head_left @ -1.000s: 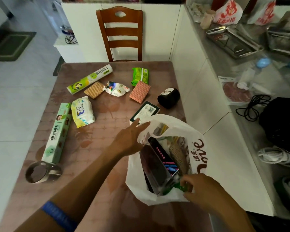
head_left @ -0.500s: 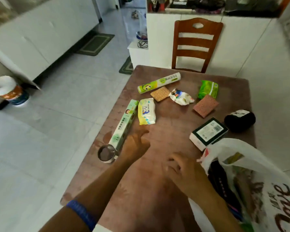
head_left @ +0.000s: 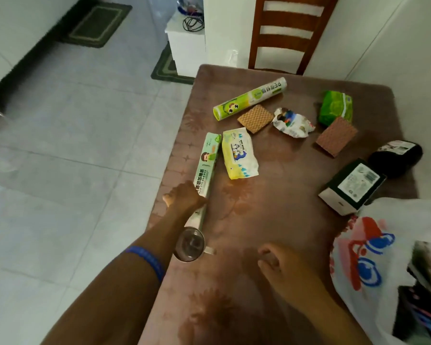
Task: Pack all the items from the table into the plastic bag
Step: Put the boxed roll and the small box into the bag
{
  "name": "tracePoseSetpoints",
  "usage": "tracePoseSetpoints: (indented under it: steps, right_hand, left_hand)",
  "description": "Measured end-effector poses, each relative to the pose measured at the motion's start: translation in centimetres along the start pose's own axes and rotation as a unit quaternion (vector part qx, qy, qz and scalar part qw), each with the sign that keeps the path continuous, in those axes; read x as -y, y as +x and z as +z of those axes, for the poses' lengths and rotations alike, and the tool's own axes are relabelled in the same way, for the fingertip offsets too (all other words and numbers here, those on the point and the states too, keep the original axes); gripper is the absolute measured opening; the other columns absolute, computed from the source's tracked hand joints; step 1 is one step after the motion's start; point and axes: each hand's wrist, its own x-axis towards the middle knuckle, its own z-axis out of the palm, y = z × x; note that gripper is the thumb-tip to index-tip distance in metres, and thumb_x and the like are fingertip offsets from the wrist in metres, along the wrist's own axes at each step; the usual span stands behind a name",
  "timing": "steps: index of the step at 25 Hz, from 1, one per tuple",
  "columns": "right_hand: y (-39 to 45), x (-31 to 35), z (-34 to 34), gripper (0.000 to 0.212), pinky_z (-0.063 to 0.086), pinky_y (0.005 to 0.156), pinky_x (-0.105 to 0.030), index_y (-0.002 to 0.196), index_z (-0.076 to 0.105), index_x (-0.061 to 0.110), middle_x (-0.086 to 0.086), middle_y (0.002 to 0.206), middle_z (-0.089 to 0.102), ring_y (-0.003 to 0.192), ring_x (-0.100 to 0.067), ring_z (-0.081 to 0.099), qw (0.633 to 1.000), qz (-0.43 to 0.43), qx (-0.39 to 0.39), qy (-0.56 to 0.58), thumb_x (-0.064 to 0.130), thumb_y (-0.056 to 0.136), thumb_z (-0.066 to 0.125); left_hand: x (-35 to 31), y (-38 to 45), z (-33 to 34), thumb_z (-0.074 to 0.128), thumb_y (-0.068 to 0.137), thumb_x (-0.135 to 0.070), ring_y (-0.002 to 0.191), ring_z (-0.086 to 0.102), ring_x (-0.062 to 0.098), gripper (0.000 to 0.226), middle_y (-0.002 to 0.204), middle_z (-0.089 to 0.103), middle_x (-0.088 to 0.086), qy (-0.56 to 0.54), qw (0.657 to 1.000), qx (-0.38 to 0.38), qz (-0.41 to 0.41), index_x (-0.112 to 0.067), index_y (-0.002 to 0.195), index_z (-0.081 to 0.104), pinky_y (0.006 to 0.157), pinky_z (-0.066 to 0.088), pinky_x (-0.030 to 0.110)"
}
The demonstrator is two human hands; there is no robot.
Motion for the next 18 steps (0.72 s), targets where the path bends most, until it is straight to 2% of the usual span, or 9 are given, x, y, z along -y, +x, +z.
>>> tracePoseSetpoints:
  steps: [3,5,7,10,12,15,18]
  right_hand:
    - [-0.8,0.1,0.7,0.017,0.047,0.084,-0.024,0.105,0.062,0.029,0.009,0.106,0.063,0.092,-0.007,0.057,1.0,0.01,-0.02,-0.008,0.032,0.088,0.06]
    - [-1.2,0.9,0.6,0.015,0.046,0.083,-0.022,0.103,0.062,0.029,0.008,0.106,0.062,0.093,-0.007,0.057,1.0,0.021,-0.017,0.001,0.031,0.088,0.061]
    - [-1.4,2.1,-0.3,0.013,0.048,0.085,-0.02,0.101,0.06,0.034,0.013,0.104,0.062,0.091,-0.003,0.059,0.998,0.041,-0.007,0.045,0.031,0.089,0.062]
    - [-1.6,4.1,-2.5,0.025,0.055,0.082,-0.026,0.114,0.058,0.037,0.019,0.106,0.063,0.096,-0.004,0.063,0.982,0.086,-0.026,0.168,0.037,0.089,0.062]
    - [-2.7,4.8,-4.7,0.037,0.058,0.075,-0.025,0.128,0.05,0.037,0.014,0.112,0.065,0.1,-0.012,0.067,0.943,0.104,-0.059,0.311,0.039,0.092,0.057]
    - [-5.7,3.4,-8.2,0.043,0.057,0.086,-0.046,0.132,0.048,0.041,0.003,0.117,0.07,0.104,-0.02,0.069,0.833,0.053,-0.097,0.542,0.036,0.091,0.055]
    - [-9.3,0.4,-10.6,0.058,0.05,0.095,-0.052,0.138,0.043,0.039,0.0,0.127,0.065,0.114,-0.025,0.064,0.761,0.022,-0.133,0.635,0.026,0.086,0.064]
  left_hand:
    - [-0.6,-0.6,-0.9,0.077,0.06,-0.051,0.085,0.069,0.027,0.061,0.097,0.067,0.005,-0.051,0.999,0.011,-0.003,-0.015,0.106,0.058,0.077,0.059,0.038]
    - [-1.5,-1.6,-2.0,0.074,0.071,-0.046,0.082,0.07,0.026,0.052,0.094,0.067,0.005,-0.196,0.98,0.016,-0.021,-0.009,0.104,0.061,0.073,0.059,0.035]
    - [-2.8,-3.2,-3.9,0.071,0.076,-0.041,0.077,0.072,0.022,0.047,0.094,0.072,0.006,-0.35,0.935,0.042,-0.019,-0.006,0.106,0.065,0.071,0.06,0.037]
    - [-5.3,-7.8,-6.2,0.071,0.079,-0.032,0.073,0.073,0.016,0.028,0.092,0.075,0.001,-0.367,0.919,0.112,0.094,-0.015,0.101,0.069,0.066,0.061,0.032]
    - [-8.0,-11.8,-6.1,0.072,0.081,-0.025,0.074,0.074,0.012,0.021,0.089,0.076,-0.003,-0.364,0.895,0.182,0.181,-0.017,0.1,0.07,0.06,0.058,0.025]
    - [-12.6,-18.6,-4.9,0.071,0.084,-0.027,0.079,0.073,0.01,0.018,0.089,0.077,-0.006,-0.352,0.863,0.254,0.259,-0.022,0.101,0.071,0.063,0.056,0.022]
    - [-16.7,-24.3,-3.0,0.062,0.091,-0.025,0.072,0.071,0.003,0.015,0.08,0.076,-0.007,-0.328,0.837,0.323,0.295,-0.021,0.104,0.068,0.057,0.051,0.013]
